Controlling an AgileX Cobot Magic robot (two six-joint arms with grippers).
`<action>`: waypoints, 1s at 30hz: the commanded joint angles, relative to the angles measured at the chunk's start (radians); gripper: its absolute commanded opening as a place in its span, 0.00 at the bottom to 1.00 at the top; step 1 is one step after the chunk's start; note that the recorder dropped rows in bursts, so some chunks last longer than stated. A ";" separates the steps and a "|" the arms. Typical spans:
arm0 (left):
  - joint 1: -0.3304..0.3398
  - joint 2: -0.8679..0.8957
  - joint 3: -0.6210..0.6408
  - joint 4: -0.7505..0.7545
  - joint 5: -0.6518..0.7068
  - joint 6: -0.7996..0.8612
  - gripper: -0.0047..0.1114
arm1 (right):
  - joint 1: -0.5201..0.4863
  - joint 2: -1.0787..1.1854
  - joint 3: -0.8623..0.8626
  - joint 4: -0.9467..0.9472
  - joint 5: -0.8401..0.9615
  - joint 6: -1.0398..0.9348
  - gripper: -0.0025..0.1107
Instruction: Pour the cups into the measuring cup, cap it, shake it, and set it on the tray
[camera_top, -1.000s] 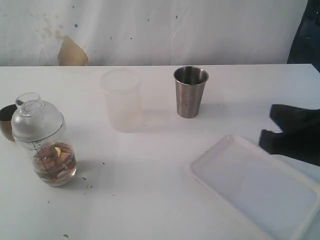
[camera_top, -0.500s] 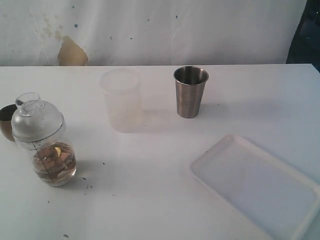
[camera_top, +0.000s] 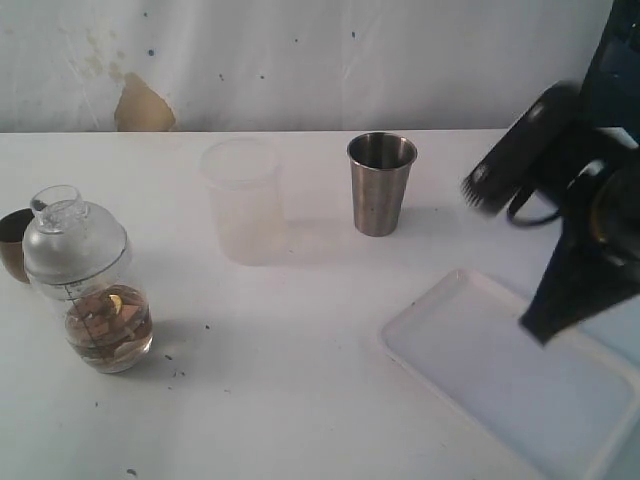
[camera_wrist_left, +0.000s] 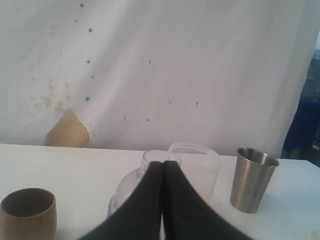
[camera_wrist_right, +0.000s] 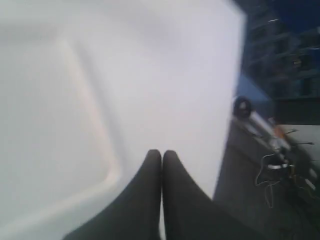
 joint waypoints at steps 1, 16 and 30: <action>-0.004 -0.007 0.007 -0.002 0.003 -0.006 0.04 | -0.079 0.026 -0.037 0.456 -0.080 -0.390 0.02; -0.004 -0.007 0.007 -0.002 0.006 -0.006 0.04 | -0.211 -0.731 0.714 0.856 -1.455 -0.413 0.02; -0.004 0.146 0.007 0.154 0.008 -0.101 0.16 | -0.211 -1.167 0.878 0.972 -1.134 -0.446 0.02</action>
